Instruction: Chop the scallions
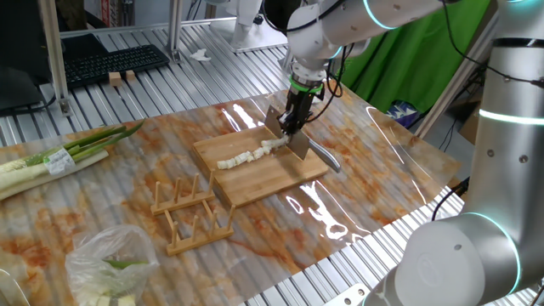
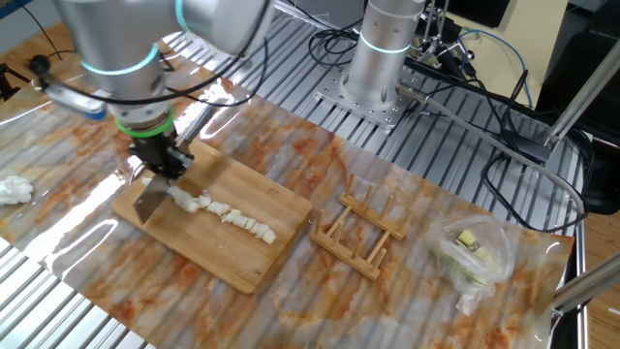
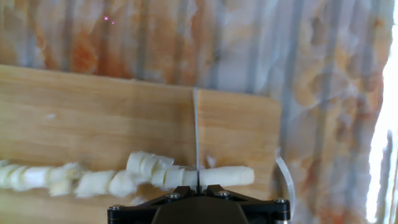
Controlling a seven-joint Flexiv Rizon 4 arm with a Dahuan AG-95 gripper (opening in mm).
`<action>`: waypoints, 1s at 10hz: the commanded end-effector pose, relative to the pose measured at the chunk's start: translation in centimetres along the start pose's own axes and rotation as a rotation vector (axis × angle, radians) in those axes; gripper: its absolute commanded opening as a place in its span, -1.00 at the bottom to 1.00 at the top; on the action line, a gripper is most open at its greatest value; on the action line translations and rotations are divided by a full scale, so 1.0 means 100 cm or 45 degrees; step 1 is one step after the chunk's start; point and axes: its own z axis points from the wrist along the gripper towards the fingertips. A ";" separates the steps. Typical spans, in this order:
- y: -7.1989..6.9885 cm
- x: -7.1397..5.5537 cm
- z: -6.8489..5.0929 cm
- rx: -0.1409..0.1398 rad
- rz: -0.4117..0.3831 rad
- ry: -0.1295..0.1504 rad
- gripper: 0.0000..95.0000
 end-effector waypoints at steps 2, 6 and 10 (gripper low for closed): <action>0.001 0.002 -0.018 0.013 -0.019 0.036 -1.00; 0.002 0.008 -0.039 0.055 -0.033 0.043 -1.00; -0.014 0.004 -0.047 0.062 -0.085 0.038 -1.00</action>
